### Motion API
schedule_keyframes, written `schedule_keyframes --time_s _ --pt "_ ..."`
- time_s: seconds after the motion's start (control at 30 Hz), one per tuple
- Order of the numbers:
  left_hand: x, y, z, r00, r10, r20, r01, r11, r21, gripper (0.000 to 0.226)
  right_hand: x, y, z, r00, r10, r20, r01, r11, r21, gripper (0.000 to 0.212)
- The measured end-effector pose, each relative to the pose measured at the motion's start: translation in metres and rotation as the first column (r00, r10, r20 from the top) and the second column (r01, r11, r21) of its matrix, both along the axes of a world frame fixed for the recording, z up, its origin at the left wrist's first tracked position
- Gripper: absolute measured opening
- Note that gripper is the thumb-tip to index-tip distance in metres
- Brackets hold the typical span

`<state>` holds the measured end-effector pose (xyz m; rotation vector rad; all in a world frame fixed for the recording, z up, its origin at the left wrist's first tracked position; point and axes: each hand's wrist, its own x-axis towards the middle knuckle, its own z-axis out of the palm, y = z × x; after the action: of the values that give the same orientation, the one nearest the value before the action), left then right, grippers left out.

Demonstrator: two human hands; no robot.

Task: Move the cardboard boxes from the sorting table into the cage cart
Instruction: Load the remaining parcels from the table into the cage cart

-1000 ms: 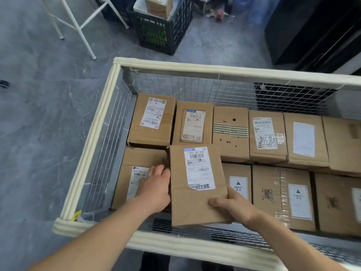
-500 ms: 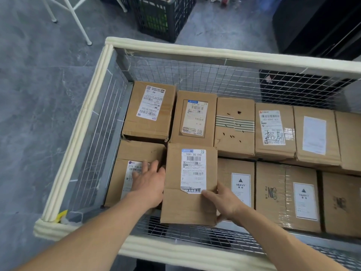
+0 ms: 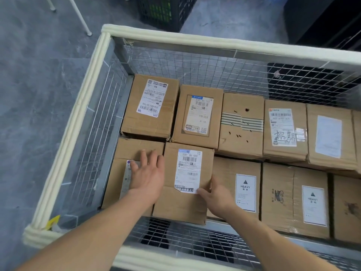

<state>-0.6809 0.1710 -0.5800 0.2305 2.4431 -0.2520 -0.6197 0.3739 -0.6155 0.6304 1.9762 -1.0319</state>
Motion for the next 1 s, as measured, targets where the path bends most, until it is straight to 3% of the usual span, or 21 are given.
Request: schedule_keyframes --time_s 0.23,0.37,0.7,1.0 --pt "-0.002 0.001 0.019 0.999 -0.008 0.034 0.008 1.000 0.014 0.094 -0.010 -0.005 0.009 0.996 0.068 0.051 -0.070 0.996 0.055 0.062" --pt "-0.006 0.009 0.048 0.998 0.001 0.059 -0.004 0.999 0.043 0.093 -0.015 0.009 0.036 0.990 0.129 0.054 -0.134 0.985 0.110 0.049" --pt "-0.027 0.071 0.180 0.991 -0.079 -0.110 0.103 0.966 0.237 0.090 -0.029 0.076 0.184 0.931 0.224 -0.288 -0.117 0.930 0.347 0.075" --pt "-0.025 0.149 0.319 0.925 -0.201 -0.323 0.334 0.837 0.434 0.088 -0.004 0.141 0.344 0.776 0.358 -0.519 0.040 0.793 0.607 0.061"
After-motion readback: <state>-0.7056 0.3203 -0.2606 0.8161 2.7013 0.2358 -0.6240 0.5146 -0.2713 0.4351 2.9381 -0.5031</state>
